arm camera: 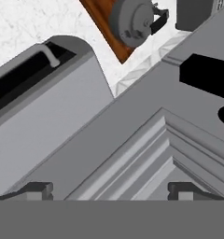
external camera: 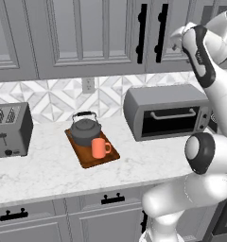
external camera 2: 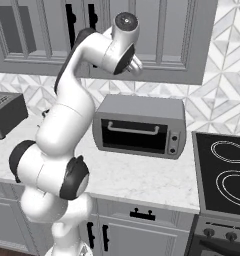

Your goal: Pick the kettle from the counter and place it on the tray. Then pick the mug from the cabinet and place it on the tray. Then close the cabinet doors.

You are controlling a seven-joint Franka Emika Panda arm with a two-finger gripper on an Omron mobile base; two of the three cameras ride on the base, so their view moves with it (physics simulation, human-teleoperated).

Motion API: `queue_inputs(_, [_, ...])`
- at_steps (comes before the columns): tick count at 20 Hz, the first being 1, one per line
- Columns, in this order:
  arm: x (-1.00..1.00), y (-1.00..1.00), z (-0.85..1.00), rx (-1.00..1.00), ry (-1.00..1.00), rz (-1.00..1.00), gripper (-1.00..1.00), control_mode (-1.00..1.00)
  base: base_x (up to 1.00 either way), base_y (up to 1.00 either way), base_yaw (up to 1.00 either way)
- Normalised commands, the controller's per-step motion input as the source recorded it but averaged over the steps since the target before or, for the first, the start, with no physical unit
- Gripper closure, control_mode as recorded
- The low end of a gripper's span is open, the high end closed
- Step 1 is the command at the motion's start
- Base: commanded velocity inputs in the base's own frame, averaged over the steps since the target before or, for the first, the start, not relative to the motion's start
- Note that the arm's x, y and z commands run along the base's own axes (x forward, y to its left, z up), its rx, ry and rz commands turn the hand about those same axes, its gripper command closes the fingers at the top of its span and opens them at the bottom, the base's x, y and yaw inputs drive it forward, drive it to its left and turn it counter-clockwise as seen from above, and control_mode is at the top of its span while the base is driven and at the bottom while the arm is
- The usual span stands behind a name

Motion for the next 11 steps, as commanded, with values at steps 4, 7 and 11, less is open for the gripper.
queue_inputs(4, [0.41,0.0,-0.44,-0.05,0.02,-0.06,-1.0,-1.0,0.0,0.0,0.0])
queue_inputs(7, [0.25,0.0,-0.39,-0.02,0.0,-0.02,-1.0,-1.0,0.0,0.0,0.0])
queue_inputs(11, [0.04,0.0,-0.11,0.0,0.0,0.0,-1.0,-1.0,0.0,0.0,0.0])
